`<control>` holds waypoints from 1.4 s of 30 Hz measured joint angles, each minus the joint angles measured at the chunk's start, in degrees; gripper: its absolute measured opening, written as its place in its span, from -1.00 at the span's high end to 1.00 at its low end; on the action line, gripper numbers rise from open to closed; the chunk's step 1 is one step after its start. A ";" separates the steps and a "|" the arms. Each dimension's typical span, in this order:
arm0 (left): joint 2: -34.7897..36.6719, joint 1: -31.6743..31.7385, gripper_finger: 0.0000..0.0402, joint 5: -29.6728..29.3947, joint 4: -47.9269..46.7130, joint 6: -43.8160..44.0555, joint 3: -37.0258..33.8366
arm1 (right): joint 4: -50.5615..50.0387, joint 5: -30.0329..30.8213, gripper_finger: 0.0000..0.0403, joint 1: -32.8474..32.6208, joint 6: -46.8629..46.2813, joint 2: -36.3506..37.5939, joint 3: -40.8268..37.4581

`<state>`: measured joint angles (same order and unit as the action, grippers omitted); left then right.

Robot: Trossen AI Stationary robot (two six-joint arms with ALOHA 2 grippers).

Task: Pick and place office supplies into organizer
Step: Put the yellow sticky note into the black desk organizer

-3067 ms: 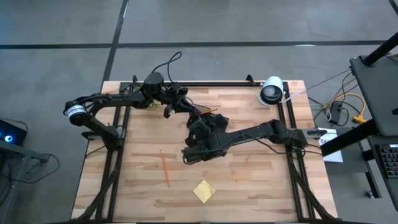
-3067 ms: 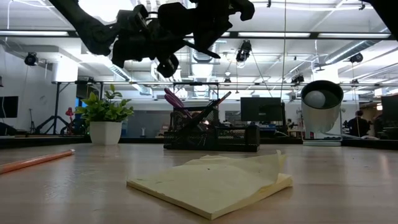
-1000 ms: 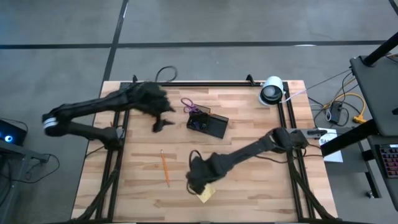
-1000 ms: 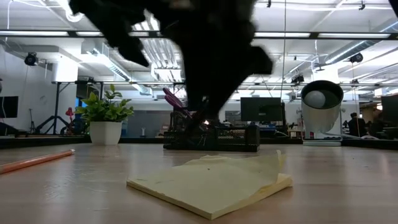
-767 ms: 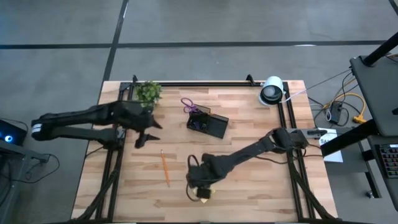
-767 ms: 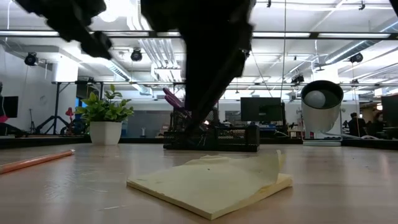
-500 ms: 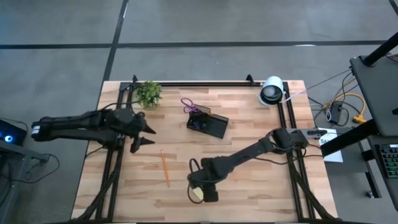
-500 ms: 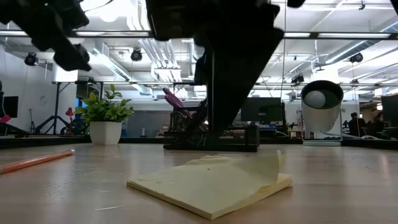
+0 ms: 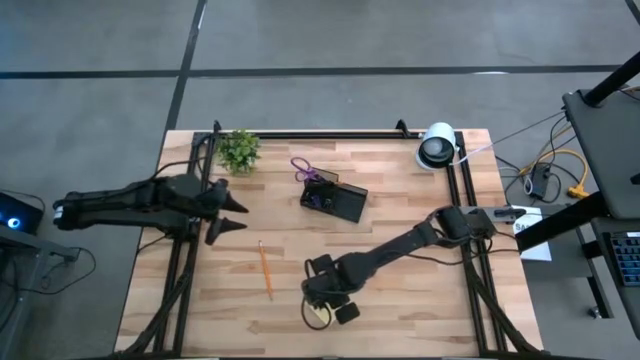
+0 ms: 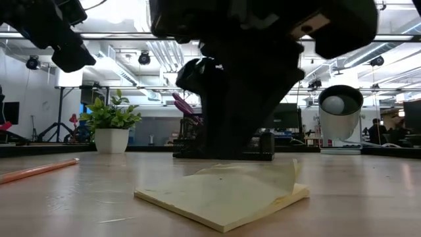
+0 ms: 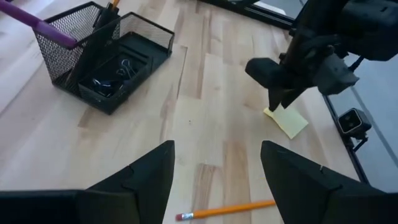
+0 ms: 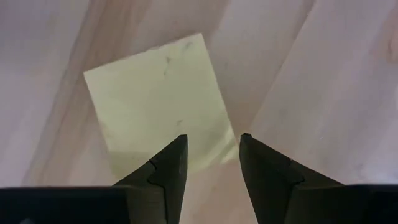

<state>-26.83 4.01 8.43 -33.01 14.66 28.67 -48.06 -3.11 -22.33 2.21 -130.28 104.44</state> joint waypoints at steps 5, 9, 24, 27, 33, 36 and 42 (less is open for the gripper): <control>-2.08 0.00 -0.11 -0.56 2.08 0.00 -0.01 | 0.87 -1.29 0.33 -0.29 3.58 -2.53 0.04; -3.98 0.00 -0.11 -0.87 2.79 -0.03 -0.07 | 1.14 -1.31 0.33 -0.31 3.58 -3.63 0.28; -8.53 0.00 -0.11 -1.29 7.48 -0.48 -0.09 | 0.73 5.04 0.92 -0.37 -8.00 -4.13 -0.35; -8.78 0.00 -0.11 -1.45 7.65 -0.52 -0.09 | 0.85 5.73 0.95 -0.01 -13.31 -3.71 -0.47; -8.16 0.00 -0.11 -1.70 7.56 -1.58 -0.09 | -0.63 15.98 0.96 0.89 -28.49 -0.53 -1.00; -7.85 0.00 -0.11 -1.78 7.91 -1.92 0.52 | -5.72 24.90 0.96 1.05 -41.71 4.82 -0.93; -6.85 0.00 -0.11 -1.89 8.92 -1.93 0.76 | -31.49 34.39 0.96 2.43 -76.63 11.55 -0.84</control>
<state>-33.68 4.01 6.54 -24.09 12.73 29.43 -79.56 31.27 -19.90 -74.41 -118.73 103.60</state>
